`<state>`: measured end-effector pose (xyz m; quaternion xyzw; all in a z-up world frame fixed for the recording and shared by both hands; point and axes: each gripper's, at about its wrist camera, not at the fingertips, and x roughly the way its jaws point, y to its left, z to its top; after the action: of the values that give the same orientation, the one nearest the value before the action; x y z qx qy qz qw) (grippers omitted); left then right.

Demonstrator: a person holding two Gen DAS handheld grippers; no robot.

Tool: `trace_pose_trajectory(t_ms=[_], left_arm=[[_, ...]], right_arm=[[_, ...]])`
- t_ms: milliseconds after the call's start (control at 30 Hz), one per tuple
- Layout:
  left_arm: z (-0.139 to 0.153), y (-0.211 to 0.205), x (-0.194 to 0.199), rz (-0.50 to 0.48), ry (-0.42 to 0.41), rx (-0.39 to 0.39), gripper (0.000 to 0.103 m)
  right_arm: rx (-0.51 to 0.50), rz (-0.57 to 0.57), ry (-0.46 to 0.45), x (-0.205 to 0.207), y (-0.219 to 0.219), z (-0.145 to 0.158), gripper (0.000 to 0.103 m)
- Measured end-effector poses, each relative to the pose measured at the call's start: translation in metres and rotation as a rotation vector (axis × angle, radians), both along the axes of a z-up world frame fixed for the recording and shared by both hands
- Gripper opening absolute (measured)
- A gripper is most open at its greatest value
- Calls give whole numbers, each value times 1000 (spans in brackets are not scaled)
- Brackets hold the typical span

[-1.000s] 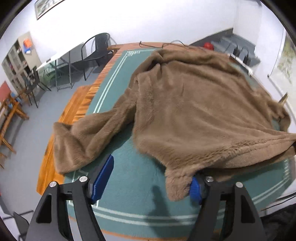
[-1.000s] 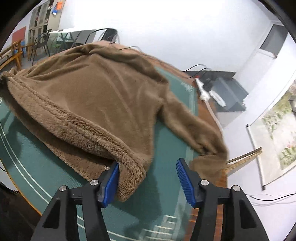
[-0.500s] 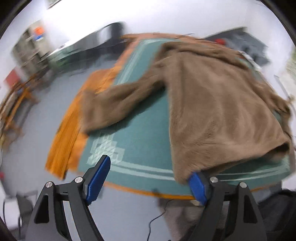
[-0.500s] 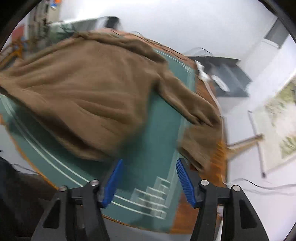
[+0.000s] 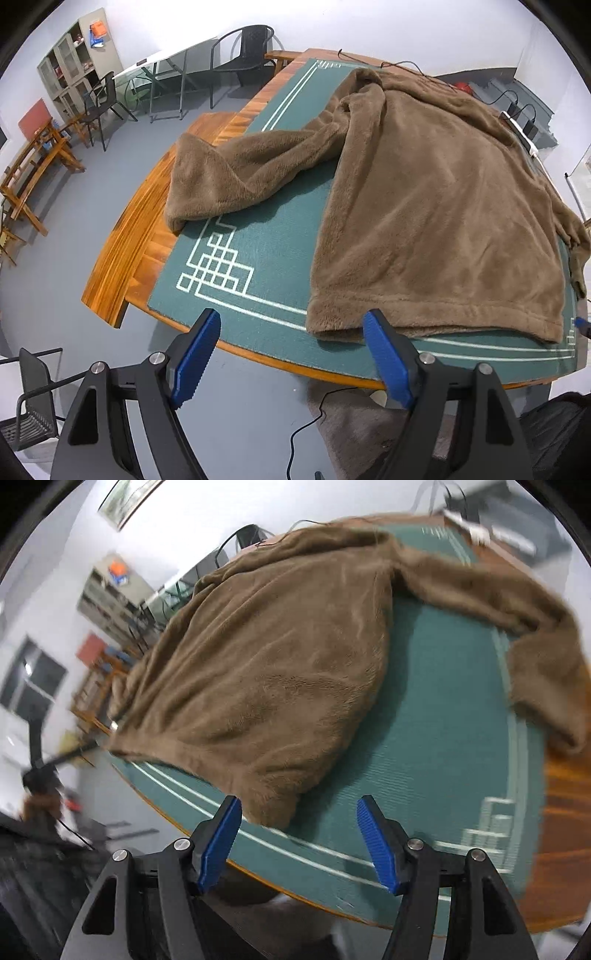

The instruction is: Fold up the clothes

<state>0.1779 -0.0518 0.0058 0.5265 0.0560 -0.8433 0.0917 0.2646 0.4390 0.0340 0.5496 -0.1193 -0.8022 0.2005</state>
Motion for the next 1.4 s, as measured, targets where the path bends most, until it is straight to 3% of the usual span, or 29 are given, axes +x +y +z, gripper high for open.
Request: trace_pose_trajectory(t_ms=[67,167,367,467,533,800,967,1033,1100,1333,1400], left_arm=[[3,-1,-5,-4,13,12,84],[5,-1,-18,-18,26,33,84],[-22,4,-53,-67,-8,49,84],[-40,0,-69,-56,-30,126,84],[-50,2,-78,-64,-41,166,84],[-75,33,-94,-182,-108,162,83],[-74,26,-93,-195,-105,197,84],[-74,19,-94,-181,-104,215,84],[-76,9,-95,-137,-110,214,84],[-75,9,-98,-150,-99,207,84],[-74,7,-97,-154,-97,217,84]], right_arm=[[-54,-19,-24,-10,0,-8,67],[-3,-35,-25,-25,-10,-18,67],[39,-121,-54,-44,-19,-38,67],[36,-153,-50,-47,-24,-39,67],[55,-149,-43,-49,-31,-40,67],[155,-52,12,-49,-58,-40,67],[23,-83,-23,-49,-50,-44,67],[-69,-107,-47,-50,-42,-47,67],[-87,-114,-53,-51,-40,-49,67],[-65,-47,-81,-60,-62,-47,98],[-42,-40,-86,-60,-69,-46,102]])
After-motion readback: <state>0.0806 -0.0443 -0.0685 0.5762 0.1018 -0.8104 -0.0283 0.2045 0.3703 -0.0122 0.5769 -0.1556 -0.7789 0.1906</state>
